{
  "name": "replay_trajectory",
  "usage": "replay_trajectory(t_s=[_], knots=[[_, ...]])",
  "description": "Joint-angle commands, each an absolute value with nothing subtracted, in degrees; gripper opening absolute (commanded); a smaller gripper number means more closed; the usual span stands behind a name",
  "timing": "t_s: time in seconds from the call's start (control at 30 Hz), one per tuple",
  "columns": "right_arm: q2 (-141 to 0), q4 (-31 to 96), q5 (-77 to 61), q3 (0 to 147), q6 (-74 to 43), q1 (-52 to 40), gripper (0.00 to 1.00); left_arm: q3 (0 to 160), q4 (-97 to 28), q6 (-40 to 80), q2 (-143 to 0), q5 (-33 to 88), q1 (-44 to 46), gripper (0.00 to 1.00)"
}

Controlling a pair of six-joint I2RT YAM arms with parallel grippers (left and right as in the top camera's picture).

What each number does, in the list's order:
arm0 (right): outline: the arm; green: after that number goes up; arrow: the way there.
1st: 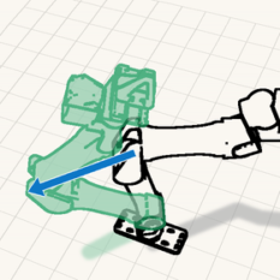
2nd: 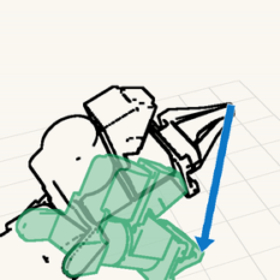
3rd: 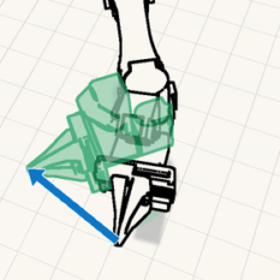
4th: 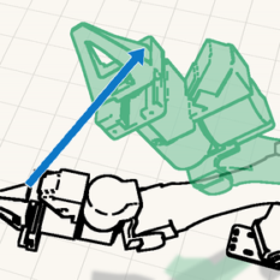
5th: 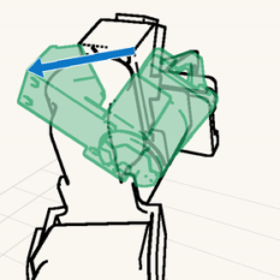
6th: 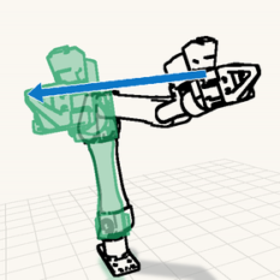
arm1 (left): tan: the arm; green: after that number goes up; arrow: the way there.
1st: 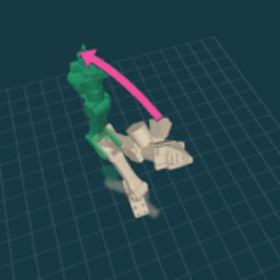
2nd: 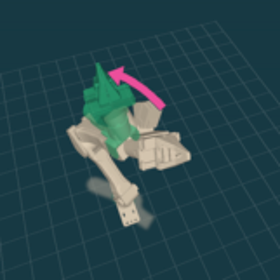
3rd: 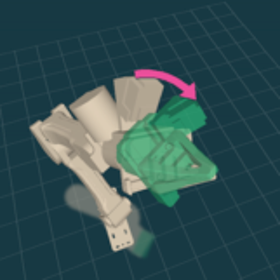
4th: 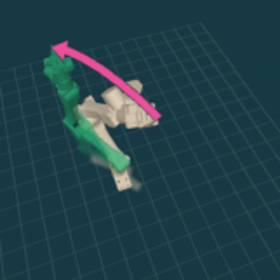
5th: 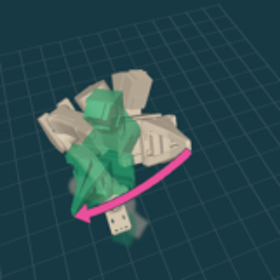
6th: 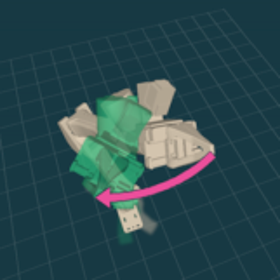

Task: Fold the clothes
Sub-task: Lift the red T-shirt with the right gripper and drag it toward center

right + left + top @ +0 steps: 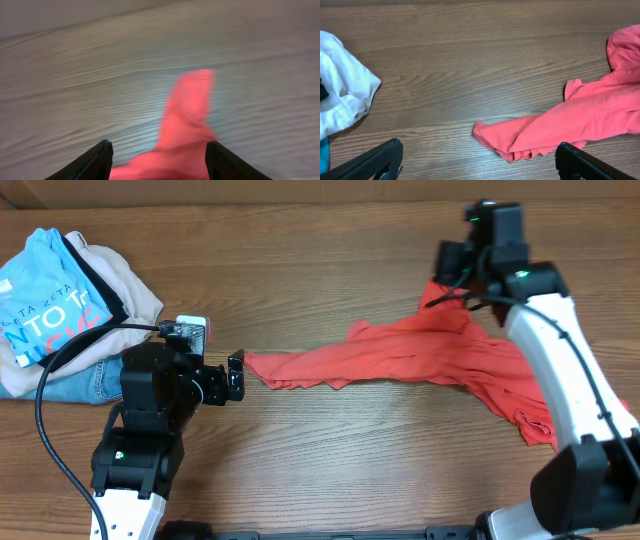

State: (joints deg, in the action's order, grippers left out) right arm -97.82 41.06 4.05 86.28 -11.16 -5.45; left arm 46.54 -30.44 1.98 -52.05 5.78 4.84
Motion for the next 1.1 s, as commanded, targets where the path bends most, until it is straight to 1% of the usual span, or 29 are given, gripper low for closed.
replay_trajectory(t_s=[0.0, 0.1, 0.23, 0.33, 0.47, 0.53, 0.6, 0.7, 0.73, 0.77, 0.8, 0.83, 0.87, 1.07], knots=[[-102.89, 40.62, 2.33, 86.48, -10.15, -1.37, 0.63, 47.97, -30.17, 2.79, -52.47, 5.39, 4.51, 1.0], [-107.44, 39.57, -2.2, 86.48, -6.98, 1.23, 0.64, 47.97, -30.17, 2.79, -52.49, 5.39, 4.51, 1.0], [-112.66, 37.63, -3.03, 86.48, -6.28, 1.89, 0.65, 47.97, -30.17, 2.79, -52.49, 5.39, 4.51, 1.0], [-115.37, 35.48, -3.16, 86.48, -5.5, 1.89, 0.73, 47.97, -30.17, 2.79, -52.49, 5.39, 4.51, 1.0], [-118.87, 32.86, -3.11, 86.48, -5.54, 1.89, 0.72, 47.97, -30.15, 2.79, -52.51, 5.39, 4.51, 1.0], [-120.33, 31.9, -3.14, 86.48, -5.61, 1.89, 0.69, 47.97, -30.15, 2.79, -52.51, 5.41, 4.51, 1.0], [-121.3, 31.03, -3.14, 86.48, -5.58, 1.89, 0.61, 47.97, -30.17, 2.79, -52.51, 5.41, 4.51, 1.0], [-121.95, 30.02, -3.25, 86.48, -5.58, 1.89, 0.56, 47.97, -30.17, 2.79, -52.51, 5.41, 4.51, 1.0], [-121.97, 29.82, -3.6, 86.48, -5.56, 1.85, 0.53, 47.97, -30.17, 2.81, -52.51, 5.41, 4.51, 1.0], [-122.08, 29.61, -3.88, 86.48, -5.56, 1.85, 0.46, 47.97, -30.15, 2.81, -52.51, 5.39, 4.51, 1.0], [-122.13, 29.43, -4.21, 86.48, -5.56, 1.85, 0.33, 47.97, -30.15, 2.81, -52.51, 5.41, 4.51, 1.0], [-122.13, 29.36, -4.21, 86.48, -5.56, 1.85, 0.16, 47.97, -30.15, 2.81, -52.51, 5.41, 4.51, 1.0], [-122.13, 29.26, -4.25, 86.48, -5.65, 1.85, 0.04, 47.97, -30.15, 2.79, -52.51, 5.41, 4.51, 1.0], [-119.17, 31.79, -4.64, 91.68, -5.91, 1.85, 0.04, 47.97, -30.02, 2.79, -52.51, 5.39, 4.51, 1.0]])
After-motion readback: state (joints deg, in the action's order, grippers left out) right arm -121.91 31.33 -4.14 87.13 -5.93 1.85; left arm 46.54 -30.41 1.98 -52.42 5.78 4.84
